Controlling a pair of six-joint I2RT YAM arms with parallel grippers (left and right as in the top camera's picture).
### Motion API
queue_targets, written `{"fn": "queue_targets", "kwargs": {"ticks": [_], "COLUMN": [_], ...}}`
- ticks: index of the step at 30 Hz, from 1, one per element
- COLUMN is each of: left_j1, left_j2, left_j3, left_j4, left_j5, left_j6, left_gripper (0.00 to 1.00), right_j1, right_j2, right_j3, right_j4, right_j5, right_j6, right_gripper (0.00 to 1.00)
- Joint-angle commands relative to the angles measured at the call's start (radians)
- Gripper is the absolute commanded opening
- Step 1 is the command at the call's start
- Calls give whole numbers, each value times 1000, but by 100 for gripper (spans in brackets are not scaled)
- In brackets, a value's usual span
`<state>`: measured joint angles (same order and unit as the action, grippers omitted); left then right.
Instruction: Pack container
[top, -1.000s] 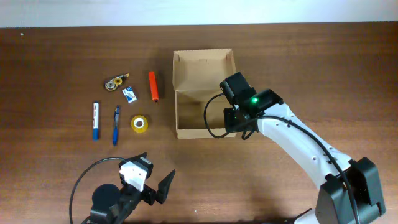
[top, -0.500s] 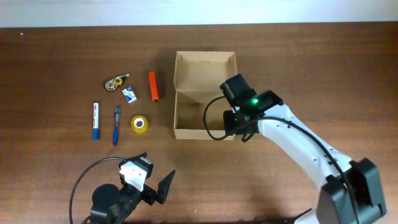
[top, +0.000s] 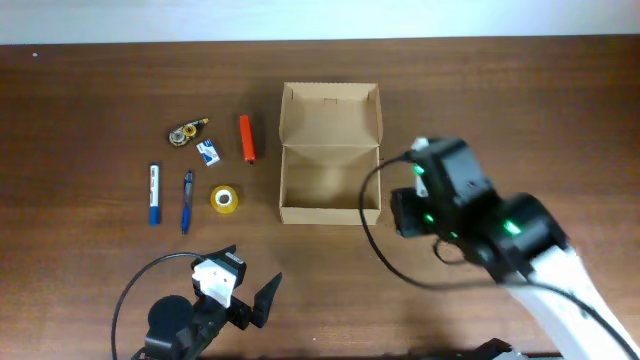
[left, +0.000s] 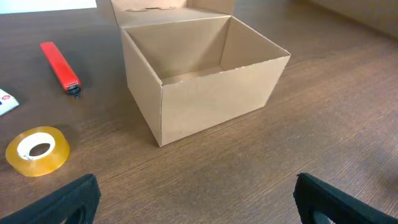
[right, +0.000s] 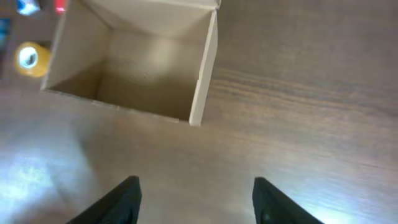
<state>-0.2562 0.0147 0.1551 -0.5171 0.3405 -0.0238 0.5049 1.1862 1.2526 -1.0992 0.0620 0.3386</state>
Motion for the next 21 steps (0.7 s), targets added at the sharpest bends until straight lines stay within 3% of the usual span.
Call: {"fn": "queue_targets", "kwargs": {"ticks": [1, 11, 21], "left_j1": [-3, -3, -3], "left_j2": [-10, -10, -10], "left_j3": [-3, -3, -3], "left_j4": [2, 2, 2], "left_j5": [11, 11, 11], "left_j6": [-6, -6, -6], "left_gripper": [99, 99, 99], "right_j1": [5, 5, 5], "right_j2": [-95, -365, -636], "right_j3": [-7, -9, -50], "right_j4": [-47, -261, -391], "right_j5": [-3, -76, -82], "right_j6": [-55, -151, -151], "right_gripper": [59, 59, 60]}}
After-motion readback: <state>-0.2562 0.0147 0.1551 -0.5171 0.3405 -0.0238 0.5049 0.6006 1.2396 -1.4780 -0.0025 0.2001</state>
